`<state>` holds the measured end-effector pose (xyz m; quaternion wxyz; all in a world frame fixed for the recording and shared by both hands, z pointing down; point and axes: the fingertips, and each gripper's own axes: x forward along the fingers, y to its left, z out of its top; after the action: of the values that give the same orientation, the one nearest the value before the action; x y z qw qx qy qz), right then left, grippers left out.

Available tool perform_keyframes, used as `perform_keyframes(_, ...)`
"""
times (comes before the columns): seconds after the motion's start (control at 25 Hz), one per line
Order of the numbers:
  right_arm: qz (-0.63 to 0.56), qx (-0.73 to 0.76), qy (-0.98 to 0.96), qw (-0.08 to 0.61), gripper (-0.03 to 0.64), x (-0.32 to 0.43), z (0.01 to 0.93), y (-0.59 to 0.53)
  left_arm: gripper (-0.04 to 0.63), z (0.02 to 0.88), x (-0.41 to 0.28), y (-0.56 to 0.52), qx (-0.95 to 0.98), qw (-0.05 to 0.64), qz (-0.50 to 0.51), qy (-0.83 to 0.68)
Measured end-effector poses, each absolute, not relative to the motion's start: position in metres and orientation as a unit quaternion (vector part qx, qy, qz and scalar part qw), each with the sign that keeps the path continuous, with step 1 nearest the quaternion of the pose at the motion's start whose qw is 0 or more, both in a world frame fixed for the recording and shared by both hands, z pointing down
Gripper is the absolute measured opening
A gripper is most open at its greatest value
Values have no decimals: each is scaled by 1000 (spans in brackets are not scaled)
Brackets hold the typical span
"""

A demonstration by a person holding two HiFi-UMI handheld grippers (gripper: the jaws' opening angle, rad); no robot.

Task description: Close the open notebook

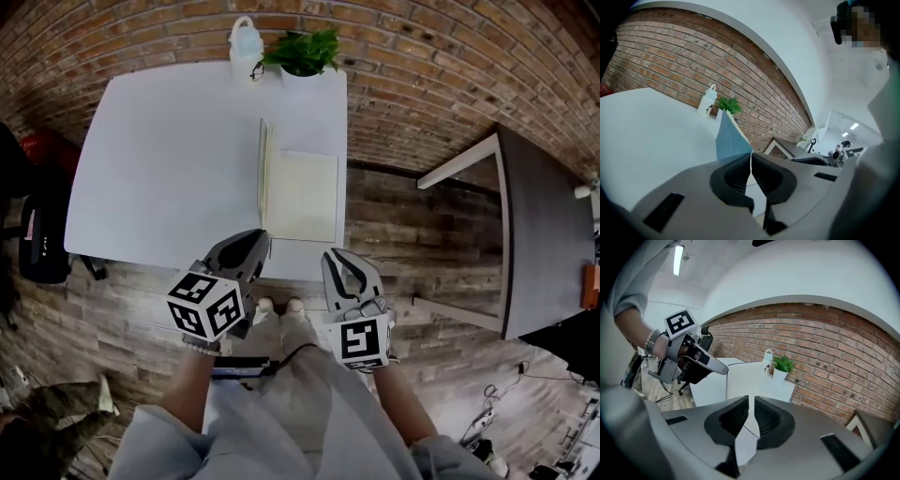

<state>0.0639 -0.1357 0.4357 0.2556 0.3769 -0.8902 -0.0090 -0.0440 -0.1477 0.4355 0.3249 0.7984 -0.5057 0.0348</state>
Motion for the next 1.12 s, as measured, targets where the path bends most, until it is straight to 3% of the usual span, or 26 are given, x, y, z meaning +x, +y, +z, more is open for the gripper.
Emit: perform_keyframes(1.12, 22, 445, -851, 278, 63, 137, 449, -128, 18, 495, 73, -172, 835, 366, 107, -396)
